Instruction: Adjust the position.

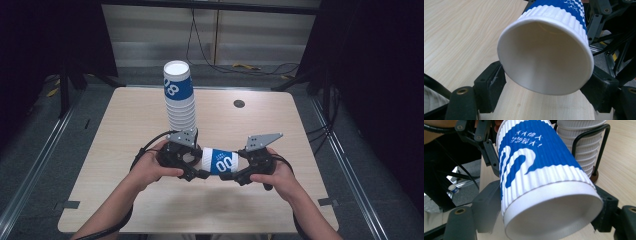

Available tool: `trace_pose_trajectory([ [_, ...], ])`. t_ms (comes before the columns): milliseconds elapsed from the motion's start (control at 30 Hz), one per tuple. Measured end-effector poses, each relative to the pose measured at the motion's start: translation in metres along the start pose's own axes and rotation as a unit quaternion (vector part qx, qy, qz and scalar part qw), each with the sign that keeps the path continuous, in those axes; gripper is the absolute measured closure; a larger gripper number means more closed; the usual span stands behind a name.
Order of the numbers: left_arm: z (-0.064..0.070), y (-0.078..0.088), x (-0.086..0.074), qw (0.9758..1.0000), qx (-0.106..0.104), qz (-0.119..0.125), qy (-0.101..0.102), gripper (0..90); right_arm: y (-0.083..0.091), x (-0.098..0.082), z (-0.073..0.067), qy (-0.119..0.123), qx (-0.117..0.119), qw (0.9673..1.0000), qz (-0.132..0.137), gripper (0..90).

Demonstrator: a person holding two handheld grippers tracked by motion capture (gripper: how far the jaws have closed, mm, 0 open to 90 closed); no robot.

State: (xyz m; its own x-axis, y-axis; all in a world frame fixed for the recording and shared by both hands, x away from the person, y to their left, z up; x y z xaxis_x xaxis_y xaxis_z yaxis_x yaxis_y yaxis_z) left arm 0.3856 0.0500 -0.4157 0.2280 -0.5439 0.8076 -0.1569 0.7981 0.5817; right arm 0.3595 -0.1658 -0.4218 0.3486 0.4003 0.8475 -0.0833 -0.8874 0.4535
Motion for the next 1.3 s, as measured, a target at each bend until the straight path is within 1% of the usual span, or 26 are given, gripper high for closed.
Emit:
trace_pose_trajectory([
  [67,-0.0003,0.0008,-0.0004,1.0000,0.001,-0.001,0.002,24.7,0.0006,0.0000,0.0001,0.003,-0.002,1.0000,0.000,22.4],
  [100,-0.0001,0.0009,-0.0011,1.0000,-0.003,0.000,0.005,24.7,0.0008,-0.0001,0.0001,0.004,-0.005,1.0000,-0.001,21.4],
  [167,-0.0003,0.0011,-0.0018,1.0000,-0.002,-0.001,0.008,24.8,0.0010,-0.0002,-0.0001,0.006,-0.007,1.0000,-0.001,21.3],
  [367,-0.0004,0.0028,-0.0016,0.9999,-0.002,-0.006,0.012,26.1,-0.0011,-0.0007,-0.0006,0.012,-0.008,0.9999,-0.006,21.3],
  [500,-0.0001,0.0037,-0.0011,0.9999,-0.005,-0.013,0.009,27.0,-0.0030,-0.0014,-0.0013,0.013,-0.005,0.9999,-0.010,21.1],
  [533,0.0001,0.0033,-0.0009,0.9999,-0.003,-0.011,0.012,27.1,-0.0034,-0.0016,-0.0013,0.010,-0.004,0.9999,-0.009,21.3],
  [567,0.0004,0.0031,-0.0006,0.9998,-0.005,-0.012,0.017,27.4,-0.0038,-0.0016,-0.0013,0.011,-0.005,0.9999,-0.009,21.2],
  [600,0.0007,0.0028,-0.0003,0.9998,-0.008,-0.012,0.016,27.4,-0.0043,-0.0016,-0.0014,0.013,-0.005,0.9999,-0.009,21.3],
  [633,0.0009,0.0025,-0.0002,0.9998,-0.005,-0.013,0.014,27.7,-0.0048,-0.0016,-0.0014,0.014,-0.005,0.9998,-0.010,21.3],
  [700,0.0018,0.0020,0.0000,0.9997,-0.011,-0.013,0.017,27.9,-0.0052,-0.0016,-0.0018,0.016,-0.004,0.9998,-0.012,21.3],
  [767,0.0017,0.0018,-0.0003,0.9997,-0.010,-0.016,0.015,28.1,-0.0049,-0.0018,-0.0019,0.016,-0.003,0.9998,-0.012,21.3],
  [800,0.0019,0.0019,-0.0006,0.9997,-0.011,-0.016,0.018,28.1,-0.0046,-0.0020,-0.0020,0.017,-0.003,0.9998,-0.012,21.3],
  [867,0.0012,0.0021,-0.0008,0.9996,-0.007,-0.019,0.018,28.1,-0.0040,-0.0022,-0.0018,0.017,-0.005,0.9998,-0.010,21.2],
  [900,0.0012,0.0021,-0.0011,0.9996,-0.010,-0.020,0.020,28.1,-0.0036,-0.0024,-0.0020,0.017,-0.005,0.9998,-0.011,21.2],
  [1033,0.0012,0.0028,-0.0011,0.9995,-0.007,-0.024,0.019,28.1,-0.0028,-0.0032,-0.0022,0.019,-0.005,0.9997,-0.012,21.0],
  [1200,0.0009,0.0050,-0.0011,0.9993,-0.008,-0.030,0.020,28.1,-0.0024,-0.0031,-0.0021,0.017,-0.006,0.9998,-0.010,19.5],
  [1233,0.0009,0.0054,-0.0015,0.9993,-0.004,-0.030,0.022,28.1,-0.0023,-0.0030,-0.0022,0.017,-0.005,0.9998,-0.010,19.5],
  [1267,0.0003,0.0061,-0.0018,0.9992,-0.003,-0.035,0.018,28.1,-0.0019,-0.0028,-0.0024,0.018,-0.006,0.9998,-0.009,19.4],
  [1300,0.0001,0.0066,-0.0020,0.9992,-0.002,-0.037,0.017,28.1,-0.0015,-0.0026,-0.0022,0.020,-0.008,0.9997,-0.009,18.9],
])
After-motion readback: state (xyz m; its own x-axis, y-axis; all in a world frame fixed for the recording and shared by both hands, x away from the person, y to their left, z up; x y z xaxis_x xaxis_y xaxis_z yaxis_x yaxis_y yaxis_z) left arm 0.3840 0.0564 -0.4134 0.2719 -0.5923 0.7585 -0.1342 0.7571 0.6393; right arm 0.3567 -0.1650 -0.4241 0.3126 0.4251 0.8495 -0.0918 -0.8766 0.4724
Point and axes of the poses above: each handheld gripper's, and its own axes: y roughly backward along the jaws, x roughly out of its top, z roughly to its right, the point moved 3 cm from there along -y, roughly forward along the jaws, and after that the axes turned 9 degrees about x, right-handed, at the moved point
